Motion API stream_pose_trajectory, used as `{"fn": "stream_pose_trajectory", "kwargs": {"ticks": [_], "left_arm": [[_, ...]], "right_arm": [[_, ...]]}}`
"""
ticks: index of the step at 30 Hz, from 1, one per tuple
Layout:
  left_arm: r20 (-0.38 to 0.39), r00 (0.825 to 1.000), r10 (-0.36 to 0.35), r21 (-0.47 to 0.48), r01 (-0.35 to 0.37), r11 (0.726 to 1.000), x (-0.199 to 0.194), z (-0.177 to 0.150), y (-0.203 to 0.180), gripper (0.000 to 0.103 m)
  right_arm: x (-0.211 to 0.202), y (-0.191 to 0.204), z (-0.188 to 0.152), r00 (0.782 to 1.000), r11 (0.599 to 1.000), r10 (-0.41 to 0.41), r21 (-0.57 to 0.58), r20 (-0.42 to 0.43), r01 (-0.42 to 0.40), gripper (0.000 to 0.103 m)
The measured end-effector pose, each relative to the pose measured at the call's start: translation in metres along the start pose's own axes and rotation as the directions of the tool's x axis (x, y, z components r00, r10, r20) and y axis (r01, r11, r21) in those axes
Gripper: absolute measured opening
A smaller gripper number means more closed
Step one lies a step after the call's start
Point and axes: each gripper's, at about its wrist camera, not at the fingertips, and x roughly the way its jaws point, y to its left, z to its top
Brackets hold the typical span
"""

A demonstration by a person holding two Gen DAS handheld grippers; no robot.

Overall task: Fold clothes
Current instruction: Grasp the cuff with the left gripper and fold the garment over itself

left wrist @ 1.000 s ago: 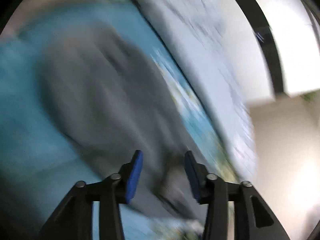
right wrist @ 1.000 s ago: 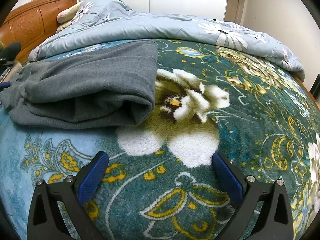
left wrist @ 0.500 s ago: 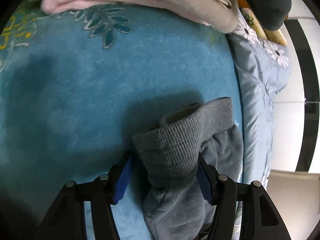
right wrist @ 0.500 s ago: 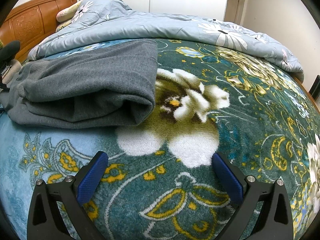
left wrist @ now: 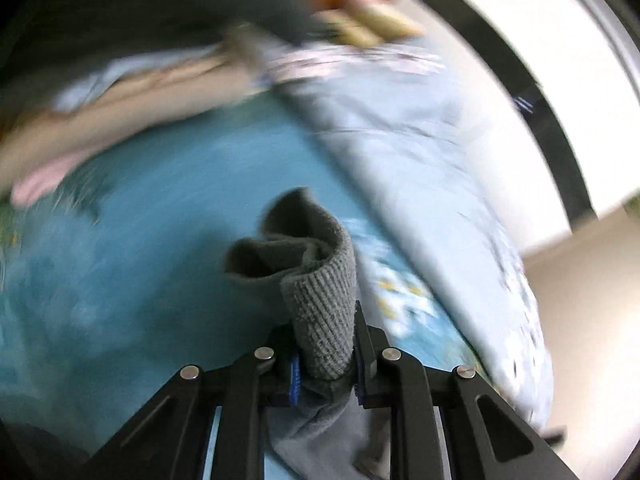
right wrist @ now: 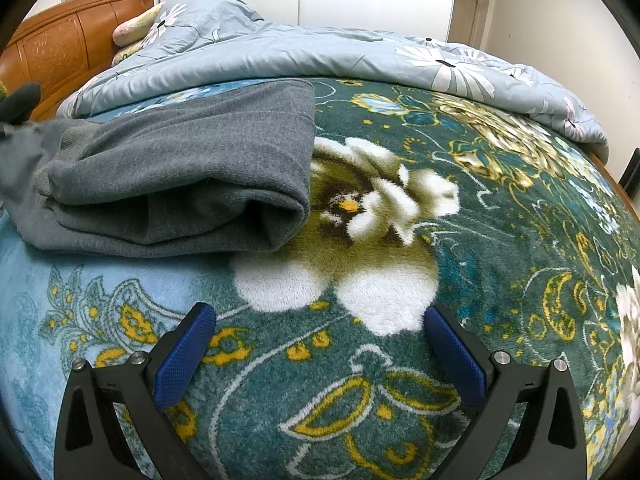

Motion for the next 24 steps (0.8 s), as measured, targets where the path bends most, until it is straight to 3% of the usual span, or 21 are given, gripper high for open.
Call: {"fn": "stream_pose_trajectory", "kwargs": {"ticks": [3, 5, 7, 11, 13, 17, 20, 22, 24], "left_arm": [[-0.043, 0.996, -0.076, 0.17, 0.082, 0.982, -0.004, -0.013, -0.06, 0.02], [-0.09, 0.989, -0.117, 0.286, 0.138, 0.948, -0.002, -0.025, -0.107, 0.02], [-0.179, 0.971, -0.158, 0.362, 0.215, 0.907, 0.012, -0.047, -0.153, 0.02], [-0.331, 0.938, -0.106, 0.504, 0.27, 0.821, 0.05, -0.097, -0.206, 0.02], [-0.403, 0.914, -0.058, 0.529, 0.284, 0.799, 0.066, -0.124, -0.212, 0.02], [-0.526, 0.847, 0.079, 0.549, 0.267, 0.792, 0.103, -0.17, -0.211, 0.022], [-0.564, 0.814, 0.138, 0.559, 0.253, 0.79, 0.119, -0.191, -0.221, 0.028], [-0.61, 0.784, 0.118, 0.503, 0.268, 0.822, 0.12, -0.193, -0.217, 0.037], [-0.662, 0.749, 0.041, 0.405, 0.31, 0.86, 0.114, -0.187, -0.211, 0.053]], "right_arm": [[0.0, 0.0, 0.0, 1.0, 1.0, 0.001, 0.001, 0.001, -0.001, 0.103], [0.0, 0.0, 0.0, 1.0, 1.0, 0.003, 0.002, 0.001, -0.003, 0.103], [0.001, 0.0, 0.0, 1.0, 1.0, 0.004, 0.003, 0.001, -0.004, 0.103], [0.001, 0.0, -0.001, 1.0, 1.0, 0.007, 0.005, 0.001, -0.007, 0.103], [0.001, -0.001, -0.001, 1.0, 1.0, 0.009, 0.007, 0.0, -0.009, 0.103], [0.002, -0.001, 0.0, 1.0, 1.0, 0.011, 0.007, 0.0, -0.011, 0.103], [0.002, -0.001, 0.0, 1.0, 1.0, 0.011, 0.007, -0.001, -0.011, 0.103], [0.002, 0.0, 0.0, 1.0, 1.0, 0.01, 0.009, -0.001, -0.01, 0.103], [0.002, -0.001, 0.0, 1.0, 1.0, 0.013, 0.011, -0.003, -0.013, 0.103]]}}
